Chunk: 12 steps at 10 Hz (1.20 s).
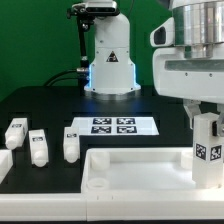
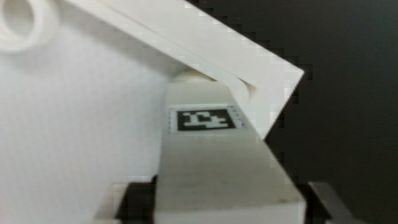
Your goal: Assemble desk
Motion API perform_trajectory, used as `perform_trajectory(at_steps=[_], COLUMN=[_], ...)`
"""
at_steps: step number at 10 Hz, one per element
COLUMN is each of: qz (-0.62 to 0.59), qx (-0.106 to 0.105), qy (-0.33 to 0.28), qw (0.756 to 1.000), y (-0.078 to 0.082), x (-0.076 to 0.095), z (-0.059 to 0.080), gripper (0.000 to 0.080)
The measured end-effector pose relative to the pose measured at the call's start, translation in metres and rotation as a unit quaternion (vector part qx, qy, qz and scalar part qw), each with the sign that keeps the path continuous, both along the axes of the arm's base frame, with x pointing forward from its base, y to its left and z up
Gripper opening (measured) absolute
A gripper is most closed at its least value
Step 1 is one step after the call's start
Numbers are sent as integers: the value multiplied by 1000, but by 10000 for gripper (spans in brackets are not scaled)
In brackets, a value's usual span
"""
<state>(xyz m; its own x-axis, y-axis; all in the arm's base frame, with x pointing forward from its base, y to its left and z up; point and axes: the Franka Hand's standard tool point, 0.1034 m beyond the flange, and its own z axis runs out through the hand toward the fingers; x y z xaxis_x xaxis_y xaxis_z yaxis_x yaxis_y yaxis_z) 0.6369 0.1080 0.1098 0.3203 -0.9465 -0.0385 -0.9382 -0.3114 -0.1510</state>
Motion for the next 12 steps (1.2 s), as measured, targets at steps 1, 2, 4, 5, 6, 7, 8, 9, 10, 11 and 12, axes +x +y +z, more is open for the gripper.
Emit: perform_trajectory(at_steps=[1, 2, 4, 5, 6, 7, 8, 9, 10, 11, 12], qz=[-91, -182, -299, -315, -317, -317, -315, -315, -298, -275, -255], qx=[23, 50, 90, 91, 91, 90, 90, 90, 88, 93, 97], qy=[14, 22, 31, 30, 30, 30, 30, 30, 30, 27, 14], qw=[995, 982, 949, 944, 944, 944, 944, 944, 950, 956, 962], y=[2, 3, -1, -1, -2, -1, -1, -1, -1, -2, -8], x=[-1, 0, 2, 2, 2, 2, 2, 2, 3, 6, 11], z=[1, 1, -2, -1, -1, -2, -2, -2, 2, 20, 38], gripper=[294, 294, 294, 294, 294, 294, 486, 596, 634, 634, 647])
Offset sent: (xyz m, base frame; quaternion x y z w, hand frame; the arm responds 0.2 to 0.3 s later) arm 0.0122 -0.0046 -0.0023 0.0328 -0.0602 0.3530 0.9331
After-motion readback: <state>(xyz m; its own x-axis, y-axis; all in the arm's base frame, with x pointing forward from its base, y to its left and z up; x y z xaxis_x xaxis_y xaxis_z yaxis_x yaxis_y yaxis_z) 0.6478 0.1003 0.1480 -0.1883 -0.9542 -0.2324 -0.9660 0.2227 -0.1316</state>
